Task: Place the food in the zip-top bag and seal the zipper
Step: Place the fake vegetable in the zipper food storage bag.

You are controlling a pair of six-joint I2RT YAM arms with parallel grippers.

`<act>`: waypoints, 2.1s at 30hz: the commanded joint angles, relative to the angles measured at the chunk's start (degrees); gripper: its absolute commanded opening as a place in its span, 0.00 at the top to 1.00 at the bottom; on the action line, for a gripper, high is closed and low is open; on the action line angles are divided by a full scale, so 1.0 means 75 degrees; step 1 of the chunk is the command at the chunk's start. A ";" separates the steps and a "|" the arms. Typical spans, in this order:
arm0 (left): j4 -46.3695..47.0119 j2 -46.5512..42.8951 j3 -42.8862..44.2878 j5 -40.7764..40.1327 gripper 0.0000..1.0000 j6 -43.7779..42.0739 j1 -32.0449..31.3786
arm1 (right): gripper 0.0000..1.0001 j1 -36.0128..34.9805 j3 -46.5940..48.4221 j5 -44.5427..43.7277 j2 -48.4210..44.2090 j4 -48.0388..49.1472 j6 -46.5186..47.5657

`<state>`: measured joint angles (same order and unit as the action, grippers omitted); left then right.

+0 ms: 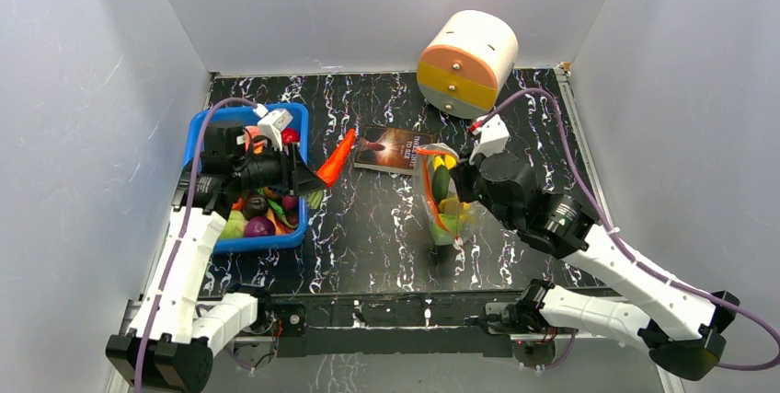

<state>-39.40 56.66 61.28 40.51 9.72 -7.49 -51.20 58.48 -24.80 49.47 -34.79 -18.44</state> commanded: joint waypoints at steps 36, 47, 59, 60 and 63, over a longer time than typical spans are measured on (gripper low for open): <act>0.2957 -0.0440 -0.2079 0.1821 0.92 0.3165 -0.1917 | 1.00 0.0018 0.1085 0.0908 0.2110 0.1825 0.0136; 0.2770 0.0226 -0.1438 0.1225 0.92 0.3473 -0.1991 | 1.00 0.0007 0.0887 0.2092 0.1967 0.2318 -0.0688; 0.3435 0.1228 -0.0851 -0.0419 0.93 0.4478 -0.2091 | 1.00 -0.0029 0.0281 0.2619 0.2178 0.3203 -0.2288; 0.3425 0.1339 -0.0739 -0.0600 0.93 0.4494 -0.2148 | 1.00 -0.0027 0.0186 0.2630 0.2150 0.3348 -0.2446; 0.3667 0.1609 -0.0671 -0.0809 0.93 0.4632 -0.2244 | 1.00 -0.0041 -0.0021 0.2684 0.2171 0.3852 -0.2911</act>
<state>-15.29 68.05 53.93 36.80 42.00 -23.57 -51.24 58.63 -5.87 66.96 -15.00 -35.53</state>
